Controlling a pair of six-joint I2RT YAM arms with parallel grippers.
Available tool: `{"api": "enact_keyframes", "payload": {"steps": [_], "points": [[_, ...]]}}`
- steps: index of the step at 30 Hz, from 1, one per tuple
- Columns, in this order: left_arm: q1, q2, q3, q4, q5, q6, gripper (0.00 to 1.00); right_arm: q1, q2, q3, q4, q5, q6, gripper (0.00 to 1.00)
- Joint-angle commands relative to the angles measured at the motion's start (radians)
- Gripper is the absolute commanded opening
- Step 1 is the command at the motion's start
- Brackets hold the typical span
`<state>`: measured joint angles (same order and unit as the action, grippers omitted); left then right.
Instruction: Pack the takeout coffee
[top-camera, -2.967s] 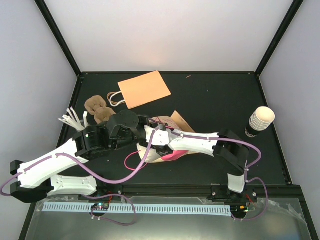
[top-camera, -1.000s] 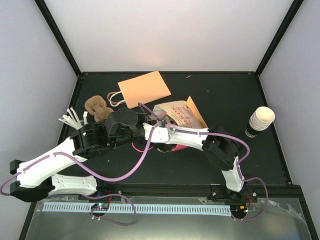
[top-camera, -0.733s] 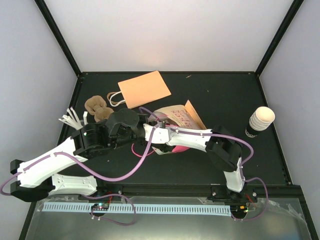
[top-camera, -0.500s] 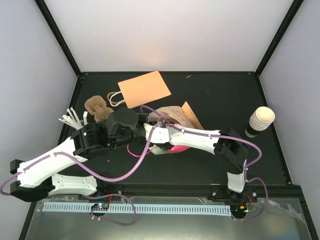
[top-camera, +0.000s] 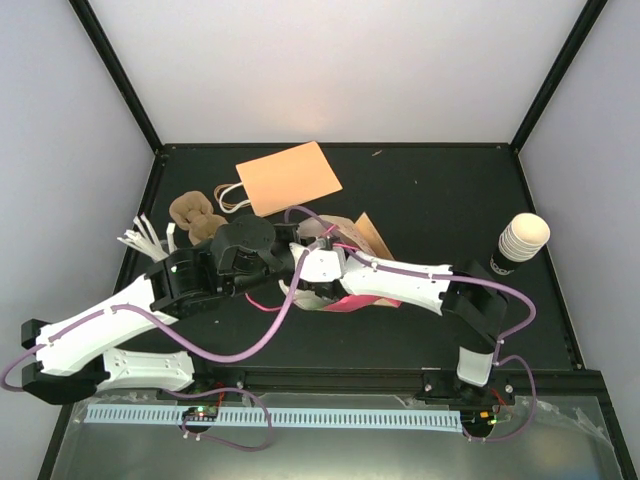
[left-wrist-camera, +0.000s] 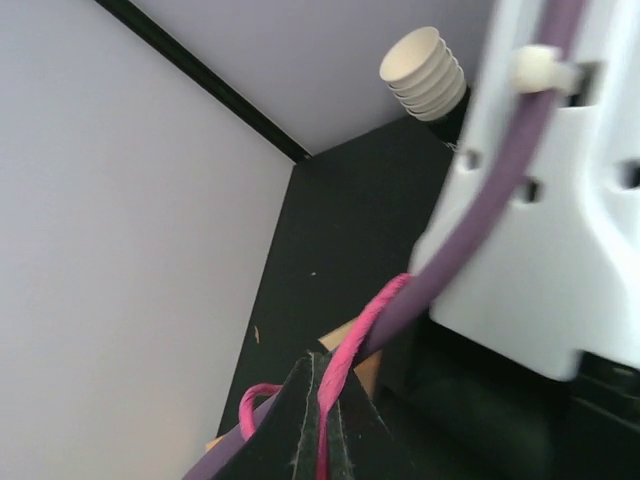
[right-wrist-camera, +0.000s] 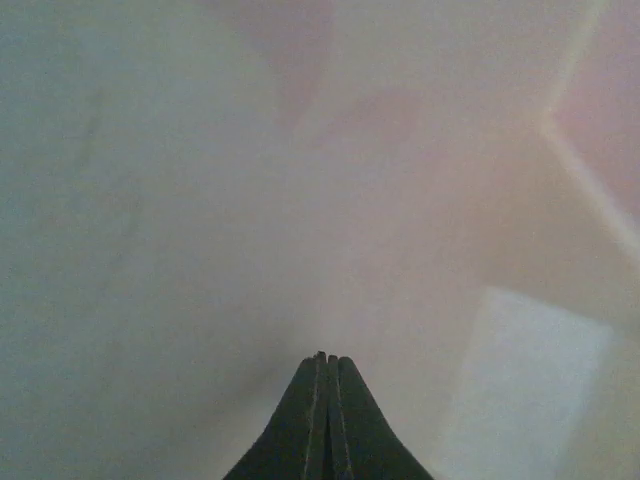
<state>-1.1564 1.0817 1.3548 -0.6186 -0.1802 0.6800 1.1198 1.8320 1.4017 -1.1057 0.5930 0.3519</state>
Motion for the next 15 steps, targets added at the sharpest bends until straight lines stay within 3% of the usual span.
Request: {"api": "enact_keyframes", "payload": {"steps": [1, 10, 15], "points": [[0.032, 0.030, 0.050, 0.033, -0.009, -0.031, 0.02, 0.063, -0.058, 0.048, 0.015, 0.130, -0.017, 0.01], [0.046, 0.173, 0.197, -0.104, 0.111, -0.077, 0.02, 0.151, 0.016, 0.141, -0.086, 0.379, -0.005, 0.05], [0.044, 0.185, 0.213, -0.144, 0.145, -0.134, 0.02, 0.086, 0.001, 0.168, -0.081, 0.320, 0.022, 0.06]]}}
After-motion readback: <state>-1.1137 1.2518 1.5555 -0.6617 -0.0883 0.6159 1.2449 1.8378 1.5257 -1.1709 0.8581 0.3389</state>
